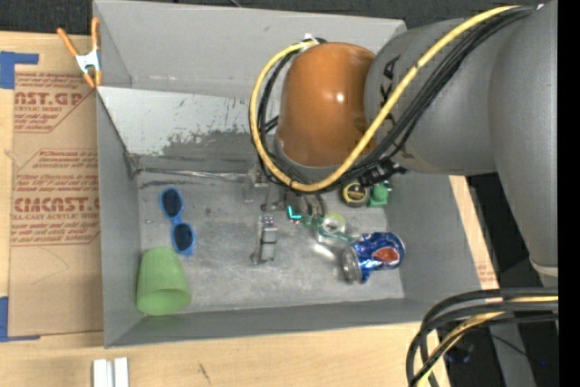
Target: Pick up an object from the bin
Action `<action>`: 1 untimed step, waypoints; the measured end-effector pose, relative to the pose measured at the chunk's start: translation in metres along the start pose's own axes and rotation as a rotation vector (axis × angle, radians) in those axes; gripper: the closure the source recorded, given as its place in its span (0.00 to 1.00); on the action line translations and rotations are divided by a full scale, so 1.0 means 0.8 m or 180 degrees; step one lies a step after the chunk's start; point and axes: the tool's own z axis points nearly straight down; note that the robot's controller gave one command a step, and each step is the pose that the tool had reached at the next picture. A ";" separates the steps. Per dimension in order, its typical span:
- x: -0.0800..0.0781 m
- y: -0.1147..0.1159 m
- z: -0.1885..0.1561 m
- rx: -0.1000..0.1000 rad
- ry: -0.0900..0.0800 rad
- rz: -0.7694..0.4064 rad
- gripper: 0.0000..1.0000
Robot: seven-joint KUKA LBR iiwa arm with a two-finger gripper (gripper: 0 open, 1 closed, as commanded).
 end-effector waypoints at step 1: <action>0.023 0.137 0.126 0.0034 -0.0003 -0.0921 0.00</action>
Offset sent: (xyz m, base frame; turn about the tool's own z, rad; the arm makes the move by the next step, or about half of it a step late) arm -0.0188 0.1126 -0.0979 -0.2822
